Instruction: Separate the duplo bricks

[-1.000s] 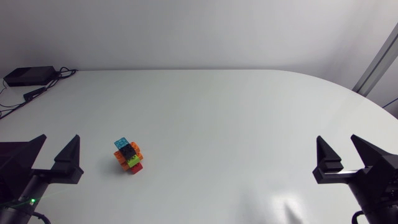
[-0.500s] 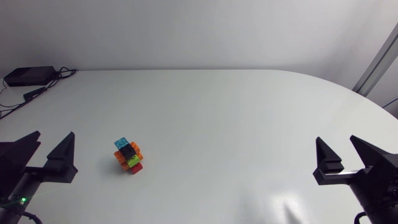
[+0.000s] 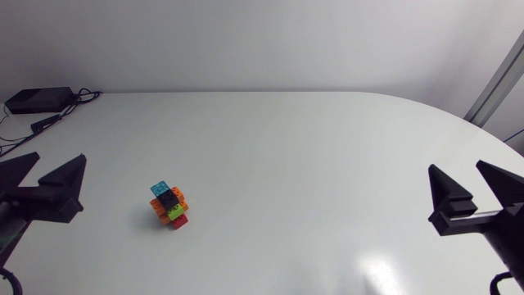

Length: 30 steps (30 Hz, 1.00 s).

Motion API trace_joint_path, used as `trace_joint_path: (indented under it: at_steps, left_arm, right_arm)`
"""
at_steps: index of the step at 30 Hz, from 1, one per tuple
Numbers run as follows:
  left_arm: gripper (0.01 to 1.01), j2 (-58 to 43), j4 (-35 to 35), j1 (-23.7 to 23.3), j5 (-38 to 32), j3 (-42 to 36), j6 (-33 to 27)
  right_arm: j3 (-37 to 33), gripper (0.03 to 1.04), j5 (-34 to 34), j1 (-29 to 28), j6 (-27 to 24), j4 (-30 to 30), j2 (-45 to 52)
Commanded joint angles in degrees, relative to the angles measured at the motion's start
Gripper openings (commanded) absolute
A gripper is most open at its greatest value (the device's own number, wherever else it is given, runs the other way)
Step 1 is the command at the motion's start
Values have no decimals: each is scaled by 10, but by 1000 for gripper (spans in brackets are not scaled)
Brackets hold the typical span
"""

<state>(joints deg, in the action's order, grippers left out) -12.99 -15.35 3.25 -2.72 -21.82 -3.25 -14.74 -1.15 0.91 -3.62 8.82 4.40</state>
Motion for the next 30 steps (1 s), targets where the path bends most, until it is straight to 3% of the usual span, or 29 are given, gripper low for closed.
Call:
trace_joint_path:
  at_steps: [1,5,12,17,21,25,30]
  left_arm:
    - [954,-41,-17,10,10,-39,14]
    - [939,-121,-33,25,15,-78,22]
    - [908,-314,-134,18,50,-185,6]
    - [910,-454,-227,-12,128,-254,1]
    - [910,-516,-255,-14,150,-284,-145]
    - [943,-535,-282,2,149,-306,-186]
    - [949,-544,-290,8,174,-330,-325]
  right_arm:
    - [-27,1003,-2,9,11,8,35]
    - [-49,1003,-1,15,11,8,77]
    - [-81,1003,-1,17,12,30,138]
    - [-81,1003,-1,23,11,38,142]
    - [-76,1003,-1,23,12,40,142]
    - [-66,1003,-1,24,12,39,141]
    - [-58,1003,2,36,12,40,137]
